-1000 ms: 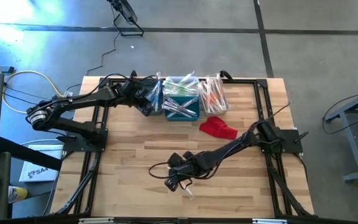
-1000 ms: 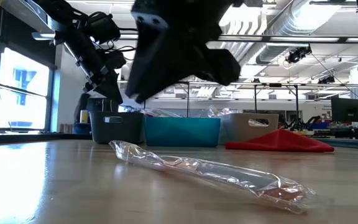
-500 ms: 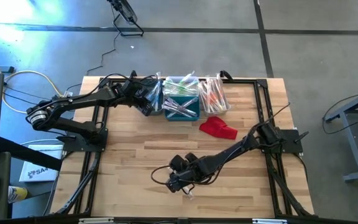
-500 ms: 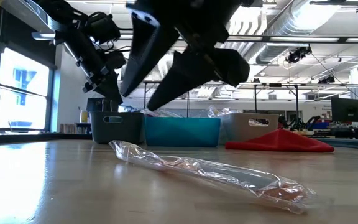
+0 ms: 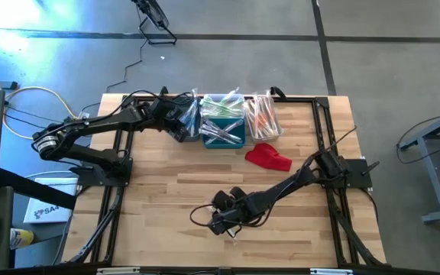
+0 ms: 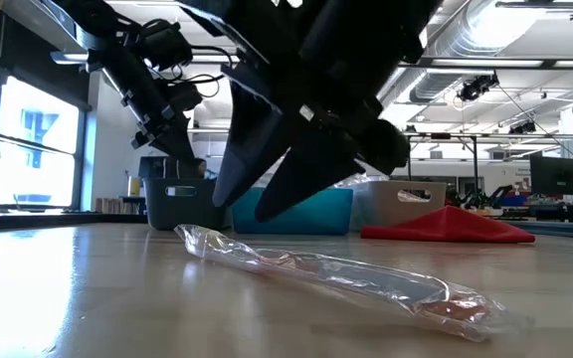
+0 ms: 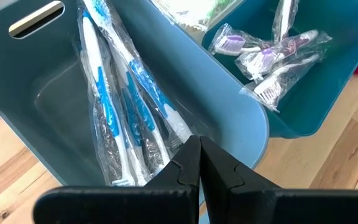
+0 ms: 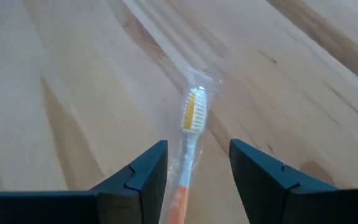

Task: Pick & Place Toothbrushes
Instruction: Put the orange toothbrush into the white bin

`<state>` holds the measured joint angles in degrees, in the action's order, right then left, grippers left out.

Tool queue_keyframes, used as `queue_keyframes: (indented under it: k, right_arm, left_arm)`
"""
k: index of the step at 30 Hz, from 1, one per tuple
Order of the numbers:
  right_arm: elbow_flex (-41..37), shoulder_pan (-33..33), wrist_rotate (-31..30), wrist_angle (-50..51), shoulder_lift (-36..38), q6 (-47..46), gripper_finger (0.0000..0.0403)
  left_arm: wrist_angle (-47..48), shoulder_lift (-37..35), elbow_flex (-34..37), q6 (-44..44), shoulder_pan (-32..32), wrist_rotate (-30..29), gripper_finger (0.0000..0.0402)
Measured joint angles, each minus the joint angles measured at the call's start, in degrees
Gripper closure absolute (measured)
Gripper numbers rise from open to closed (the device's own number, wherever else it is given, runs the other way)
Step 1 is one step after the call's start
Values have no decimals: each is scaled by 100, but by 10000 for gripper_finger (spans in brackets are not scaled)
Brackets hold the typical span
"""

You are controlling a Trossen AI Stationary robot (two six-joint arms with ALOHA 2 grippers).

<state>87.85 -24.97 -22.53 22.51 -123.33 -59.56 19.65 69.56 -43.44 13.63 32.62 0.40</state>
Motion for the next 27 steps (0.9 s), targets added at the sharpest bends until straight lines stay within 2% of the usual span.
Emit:
queue_keyframes:
  k: [6, 14, 20, 27]
  right_arm:
    - [-90, -7, 172, -643, 0, 445, 237]
    - [-92, -15, 146, -687, -4, 620, 237]
    - [-70, -70, 63, -1032, -242, 887, 237]
    - [-81, -151, -73, -970, -532, 1015, 237]
  left_arm:
    - [-1, 0, 0, 0, 0, 0, 402]
    - [34, 0, 0, 20, 0, 0, 402]
    - [30, 0, 0, 22, -1, 0, 402]
    - [23, 6, 0, 22, 0, -2, 402]
